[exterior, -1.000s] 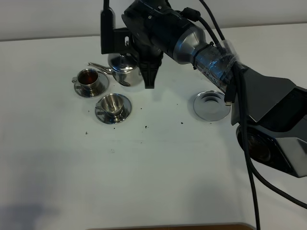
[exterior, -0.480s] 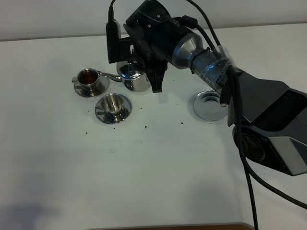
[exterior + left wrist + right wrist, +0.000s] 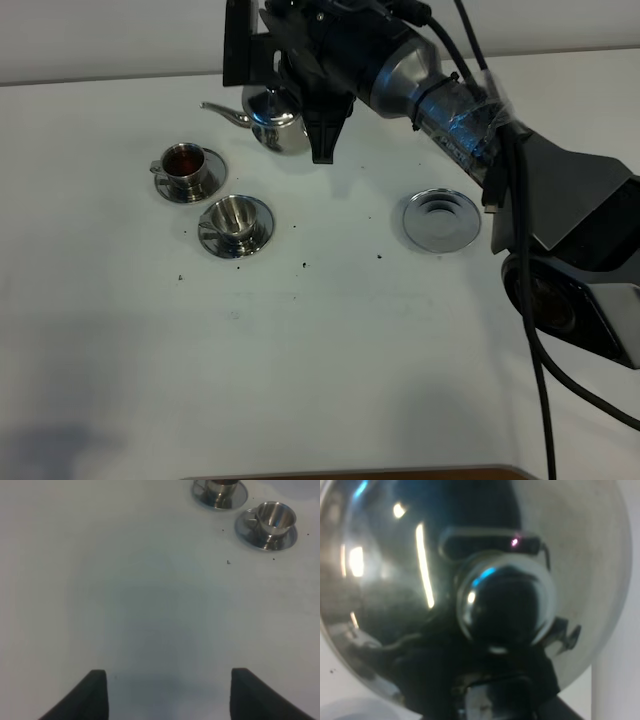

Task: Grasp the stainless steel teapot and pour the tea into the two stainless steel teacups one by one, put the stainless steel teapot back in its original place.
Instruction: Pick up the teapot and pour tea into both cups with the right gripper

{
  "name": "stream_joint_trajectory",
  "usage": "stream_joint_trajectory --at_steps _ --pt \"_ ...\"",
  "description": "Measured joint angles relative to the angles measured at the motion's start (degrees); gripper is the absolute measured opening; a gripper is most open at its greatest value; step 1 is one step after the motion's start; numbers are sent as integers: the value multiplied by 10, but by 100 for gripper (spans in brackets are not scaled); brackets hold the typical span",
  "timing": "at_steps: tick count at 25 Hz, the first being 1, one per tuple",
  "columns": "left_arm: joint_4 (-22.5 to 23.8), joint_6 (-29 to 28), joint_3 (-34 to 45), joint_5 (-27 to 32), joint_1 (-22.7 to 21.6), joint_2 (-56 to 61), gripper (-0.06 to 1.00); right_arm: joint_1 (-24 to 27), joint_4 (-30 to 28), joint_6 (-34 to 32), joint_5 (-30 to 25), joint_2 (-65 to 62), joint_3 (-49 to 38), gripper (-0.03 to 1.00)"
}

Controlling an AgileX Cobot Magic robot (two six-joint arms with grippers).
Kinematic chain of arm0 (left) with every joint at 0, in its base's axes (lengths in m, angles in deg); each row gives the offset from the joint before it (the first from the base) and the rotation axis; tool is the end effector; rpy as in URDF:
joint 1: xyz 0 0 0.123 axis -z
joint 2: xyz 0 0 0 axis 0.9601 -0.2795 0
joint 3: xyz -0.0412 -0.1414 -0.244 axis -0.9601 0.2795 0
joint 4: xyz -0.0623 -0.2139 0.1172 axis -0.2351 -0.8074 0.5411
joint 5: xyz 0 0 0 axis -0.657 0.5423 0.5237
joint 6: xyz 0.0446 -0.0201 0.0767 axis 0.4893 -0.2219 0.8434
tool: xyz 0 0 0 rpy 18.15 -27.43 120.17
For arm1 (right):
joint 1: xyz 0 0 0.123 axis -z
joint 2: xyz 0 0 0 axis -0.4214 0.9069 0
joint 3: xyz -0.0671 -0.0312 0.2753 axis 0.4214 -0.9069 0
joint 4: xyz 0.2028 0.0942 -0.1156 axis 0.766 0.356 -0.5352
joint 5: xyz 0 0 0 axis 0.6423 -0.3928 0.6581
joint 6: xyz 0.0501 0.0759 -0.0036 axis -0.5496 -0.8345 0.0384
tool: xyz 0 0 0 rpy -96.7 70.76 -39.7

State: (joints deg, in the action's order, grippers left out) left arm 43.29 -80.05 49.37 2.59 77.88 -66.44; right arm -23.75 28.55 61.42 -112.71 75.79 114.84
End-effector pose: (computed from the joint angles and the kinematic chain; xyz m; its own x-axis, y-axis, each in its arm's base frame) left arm -0.0008 0.0067 0.2649 -0.4926 -0.0668 -0.8677 -0.0421 0.9977 -0.0529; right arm 0.3779 0.3797 0.2384 0.0368 -0.9960 -0.0812 -0.8279 0.0152 -0.5607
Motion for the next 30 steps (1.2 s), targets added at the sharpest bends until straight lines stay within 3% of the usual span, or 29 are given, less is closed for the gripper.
stream_joint_trajectory --at_steps 6,15,21,25,30 --pt "0 0 0 0 0 0 58 0 2 -69 -2 -53 -27 19" --pt "0 0 0 0 0 0 58 -1 74 -113 -2 -203 -234 19" --pt "0 -1 0 0 0 0 58 -16 82 -131 1 -219 -359 19" --pt "0 -1 0 0 0 0 58 -38 64 -162 57 -219 -414 19" --pt "0 -1 0 0 0 0 58 -55 -2 -211 128 -219 -430 19"
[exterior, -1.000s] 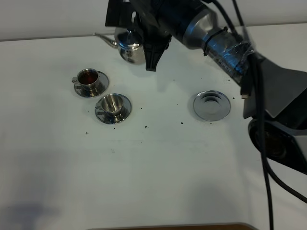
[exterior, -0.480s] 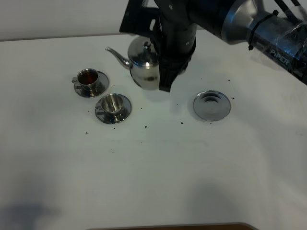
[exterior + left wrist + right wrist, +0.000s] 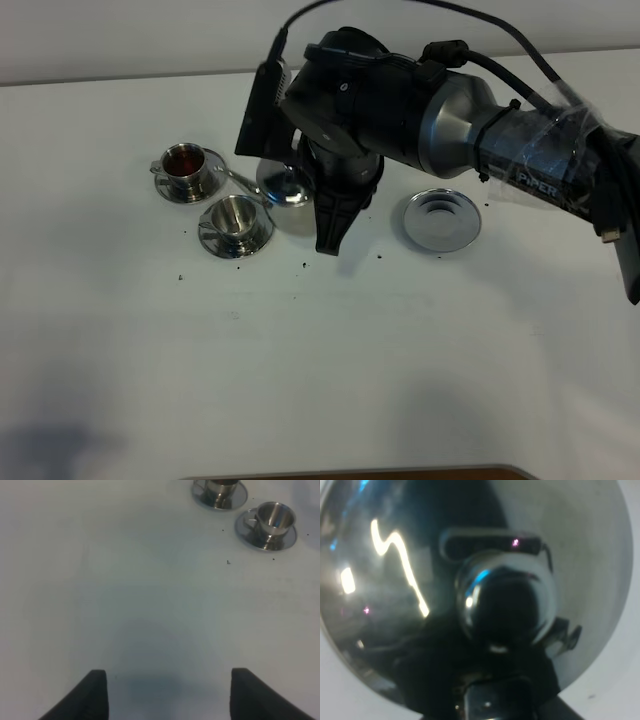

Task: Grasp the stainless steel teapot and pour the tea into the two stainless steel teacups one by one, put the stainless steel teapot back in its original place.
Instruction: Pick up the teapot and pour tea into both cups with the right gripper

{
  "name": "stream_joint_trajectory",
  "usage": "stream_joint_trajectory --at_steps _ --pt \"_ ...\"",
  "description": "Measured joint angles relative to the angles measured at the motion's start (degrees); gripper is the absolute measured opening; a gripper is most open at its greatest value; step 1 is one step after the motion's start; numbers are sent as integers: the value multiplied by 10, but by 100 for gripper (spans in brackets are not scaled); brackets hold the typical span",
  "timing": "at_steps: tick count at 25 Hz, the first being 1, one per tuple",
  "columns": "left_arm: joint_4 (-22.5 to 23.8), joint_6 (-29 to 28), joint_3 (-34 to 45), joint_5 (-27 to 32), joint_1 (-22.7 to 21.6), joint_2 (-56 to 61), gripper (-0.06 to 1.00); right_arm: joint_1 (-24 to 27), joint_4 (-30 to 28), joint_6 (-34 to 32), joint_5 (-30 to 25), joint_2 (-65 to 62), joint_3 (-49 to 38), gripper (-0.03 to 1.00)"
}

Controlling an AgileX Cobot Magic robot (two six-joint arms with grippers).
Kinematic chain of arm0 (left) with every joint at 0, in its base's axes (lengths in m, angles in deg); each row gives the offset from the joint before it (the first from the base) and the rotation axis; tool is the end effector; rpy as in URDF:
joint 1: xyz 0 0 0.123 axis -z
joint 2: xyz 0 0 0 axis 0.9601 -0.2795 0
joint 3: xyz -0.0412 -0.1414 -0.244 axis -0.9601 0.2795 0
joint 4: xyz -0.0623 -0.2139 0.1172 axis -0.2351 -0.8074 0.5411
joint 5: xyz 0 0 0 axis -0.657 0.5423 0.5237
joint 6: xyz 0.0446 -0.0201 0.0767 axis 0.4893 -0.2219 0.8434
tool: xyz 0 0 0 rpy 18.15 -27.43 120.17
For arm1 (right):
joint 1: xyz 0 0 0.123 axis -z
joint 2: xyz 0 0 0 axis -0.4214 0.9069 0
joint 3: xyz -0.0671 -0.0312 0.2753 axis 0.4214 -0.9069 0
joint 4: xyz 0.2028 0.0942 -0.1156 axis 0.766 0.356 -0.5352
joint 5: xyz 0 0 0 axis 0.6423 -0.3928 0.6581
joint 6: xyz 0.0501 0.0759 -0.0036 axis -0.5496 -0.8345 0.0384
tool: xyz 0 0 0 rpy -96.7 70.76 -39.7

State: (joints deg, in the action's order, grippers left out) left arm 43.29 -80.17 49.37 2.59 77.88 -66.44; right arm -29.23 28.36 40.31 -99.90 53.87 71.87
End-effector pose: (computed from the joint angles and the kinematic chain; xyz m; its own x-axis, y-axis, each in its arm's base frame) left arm -0.0008 0.0067 0.2649 -0.4925 -0.0689 -0.8676 -0.0432 0.9976 -0.0547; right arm 0.2917 0.3528 0.2235 -0.1111 -0.9840 -0.1392 -0.8826 0.1621 -0.4414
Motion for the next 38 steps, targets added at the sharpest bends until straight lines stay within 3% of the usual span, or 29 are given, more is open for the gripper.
stream_joint_trajectory --at_steps 19,38 --pt "0 0 0 0 0 0 58 -29 -252 -73 45 55 -43 19" --pt "0 1 0 0 0 0 58 -61 -341 -62 29 75 -44 19"
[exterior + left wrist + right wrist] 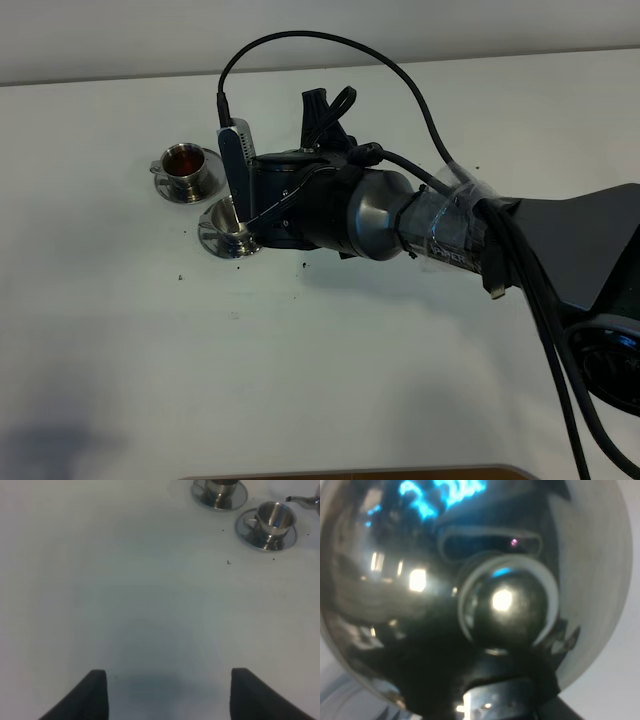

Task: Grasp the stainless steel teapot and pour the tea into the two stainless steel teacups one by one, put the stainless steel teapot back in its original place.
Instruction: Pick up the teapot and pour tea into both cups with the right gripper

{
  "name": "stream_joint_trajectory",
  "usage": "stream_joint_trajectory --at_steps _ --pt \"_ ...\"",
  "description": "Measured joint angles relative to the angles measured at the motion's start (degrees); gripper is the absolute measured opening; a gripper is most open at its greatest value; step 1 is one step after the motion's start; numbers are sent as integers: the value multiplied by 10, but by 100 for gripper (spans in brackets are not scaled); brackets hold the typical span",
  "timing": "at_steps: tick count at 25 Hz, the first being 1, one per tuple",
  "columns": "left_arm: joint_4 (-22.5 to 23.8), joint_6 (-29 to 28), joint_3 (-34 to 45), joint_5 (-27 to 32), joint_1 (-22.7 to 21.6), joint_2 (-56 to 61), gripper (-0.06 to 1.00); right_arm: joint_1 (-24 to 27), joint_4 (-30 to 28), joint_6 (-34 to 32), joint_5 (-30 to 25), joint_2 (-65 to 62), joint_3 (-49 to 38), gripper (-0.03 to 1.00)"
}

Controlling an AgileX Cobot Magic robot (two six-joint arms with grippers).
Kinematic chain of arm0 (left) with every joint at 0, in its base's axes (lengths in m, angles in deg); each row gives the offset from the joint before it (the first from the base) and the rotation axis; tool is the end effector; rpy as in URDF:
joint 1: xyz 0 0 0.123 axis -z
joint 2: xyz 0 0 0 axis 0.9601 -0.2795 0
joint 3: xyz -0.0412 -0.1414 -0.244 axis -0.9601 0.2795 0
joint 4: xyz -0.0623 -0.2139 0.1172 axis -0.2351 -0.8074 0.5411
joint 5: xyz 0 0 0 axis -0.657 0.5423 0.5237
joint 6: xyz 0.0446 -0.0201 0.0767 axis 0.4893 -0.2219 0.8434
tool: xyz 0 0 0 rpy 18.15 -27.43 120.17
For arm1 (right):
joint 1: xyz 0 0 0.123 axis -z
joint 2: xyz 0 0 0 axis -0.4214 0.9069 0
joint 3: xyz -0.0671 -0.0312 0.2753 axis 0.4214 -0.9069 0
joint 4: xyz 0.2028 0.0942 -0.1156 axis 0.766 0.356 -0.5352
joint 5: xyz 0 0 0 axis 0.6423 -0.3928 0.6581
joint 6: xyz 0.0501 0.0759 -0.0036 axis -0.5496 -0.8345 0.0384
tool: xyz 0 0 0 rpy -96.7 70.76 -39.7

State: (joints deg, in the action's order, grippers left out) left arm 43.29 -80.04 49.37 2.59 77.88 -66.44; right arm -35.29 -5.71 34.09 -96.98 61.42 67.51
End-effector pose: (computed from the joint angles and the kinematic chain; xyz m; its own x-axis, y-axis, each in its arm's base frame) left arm -0.0008 0.0067 0.2649 -0.4926 -0.0666 -0.8677 -0.0420 0.9977 -0.0527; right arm 0.2876 0.3771 0.1688 0.1257 -0.9646 0.2316 -0.6463 -0.2568 -0.7186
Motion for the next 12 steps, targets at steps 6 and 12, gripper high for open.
stream_joint_trajectory --at_steps 6,12 --pt "0 0 0 0 0 0 58 0 -19 7 -3 0 0 19" --pt "0 0 0 0 0 0 58 -4 -52 7 -4 8 0 19"
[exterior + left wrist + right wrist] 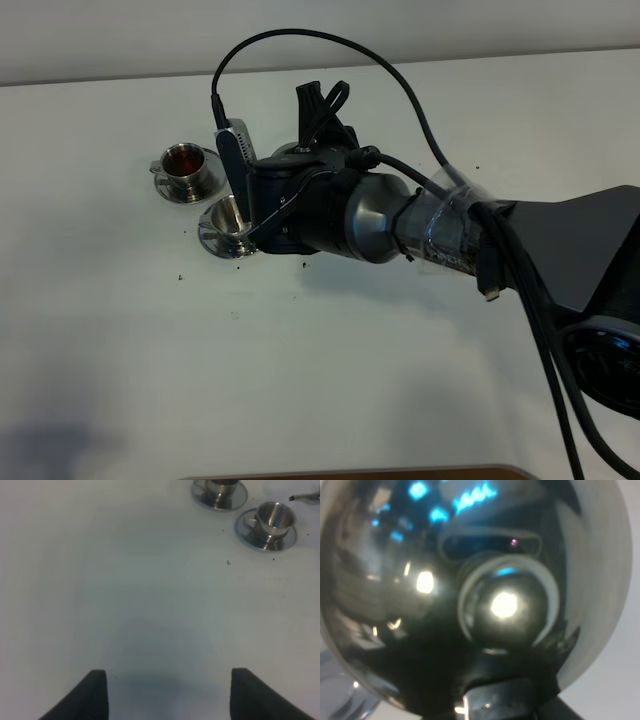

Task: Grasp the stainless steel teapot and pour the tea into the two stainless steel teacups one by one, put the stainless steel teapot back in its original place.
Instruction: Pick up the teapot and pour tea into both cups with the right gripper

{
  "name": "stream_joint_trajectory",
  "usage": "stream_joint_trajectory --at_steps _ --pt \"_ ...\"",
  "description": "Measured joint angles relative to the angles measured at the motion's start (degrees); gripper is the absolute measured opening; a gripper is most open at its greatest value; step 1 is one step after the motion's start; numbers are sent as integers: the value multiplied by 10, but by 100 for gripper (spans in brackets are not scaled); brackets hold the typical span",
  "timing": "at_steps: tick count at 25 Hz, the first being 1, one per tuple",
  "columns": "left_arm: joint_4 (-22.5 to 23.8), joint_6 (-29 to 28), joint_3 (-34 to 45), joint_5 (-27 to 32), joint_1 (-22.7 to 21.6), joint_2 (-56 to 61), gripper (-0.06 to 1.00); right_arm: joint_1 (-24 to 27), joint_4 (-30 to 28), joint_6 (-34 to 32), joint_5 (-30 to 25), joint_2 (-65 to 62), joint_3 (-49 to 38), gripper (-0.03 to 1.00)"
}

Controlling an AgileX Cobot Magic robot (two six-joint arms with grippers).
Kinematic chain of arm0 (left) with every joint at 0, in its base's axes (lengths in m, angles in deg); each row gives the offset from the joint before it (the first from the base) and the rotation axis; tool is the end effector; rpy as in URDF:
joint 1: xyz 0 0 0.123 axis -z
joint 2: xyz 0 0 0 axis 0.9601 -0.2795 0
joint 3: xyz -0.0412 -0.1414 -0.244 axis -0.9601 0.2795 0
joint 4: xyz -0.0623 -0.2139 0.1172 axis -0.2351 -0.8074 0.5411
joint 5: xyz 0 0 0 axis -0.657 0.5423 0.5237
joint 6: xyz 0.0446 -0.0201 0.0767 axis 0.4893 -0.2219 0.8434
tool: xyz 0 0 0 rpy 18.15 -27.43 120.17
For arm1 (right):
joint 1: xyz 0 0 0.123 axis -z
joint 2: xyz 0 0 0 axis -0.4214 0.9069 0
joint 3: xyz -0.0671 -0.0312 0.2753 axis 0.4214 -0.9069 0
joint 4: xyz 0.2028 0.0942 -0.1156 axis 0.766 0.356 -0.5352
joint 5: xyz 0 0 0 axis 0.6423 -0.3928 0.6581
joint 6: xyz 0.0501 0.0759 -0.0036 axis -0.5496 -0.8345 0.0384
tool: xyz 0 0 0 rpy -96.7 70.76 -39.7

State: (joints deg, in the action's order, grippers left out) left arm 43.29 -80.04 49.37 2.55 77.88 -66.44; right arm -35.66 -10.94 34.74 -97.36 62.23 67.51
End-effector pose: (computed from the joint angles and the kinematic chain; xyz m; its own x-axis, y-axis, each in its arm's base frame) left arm -0.0008 0.0067 0.2650 -0.4920 -0.0666 -0.8680 -0.0420 0.9977 -0.0528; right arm 0.2898 0.3795 0.1674 0.1558 -0.9401 0.3031 -0.5851 -0.3350 -0.7385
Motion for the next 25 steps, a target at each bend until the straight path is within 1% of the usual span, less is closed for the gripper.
stream_joint_trajectory --at_steps 3,12,25 --pt "0 0 0 0 0 0 58 -4 -6 -1 0 4 -1 19" --pt "0 0 0 0 0 0 58 -9 -49 -1 -1 19 -2 19" --pt "0 -1 0 0 0 0 58 -15 -120 0 1 21 -3 19"
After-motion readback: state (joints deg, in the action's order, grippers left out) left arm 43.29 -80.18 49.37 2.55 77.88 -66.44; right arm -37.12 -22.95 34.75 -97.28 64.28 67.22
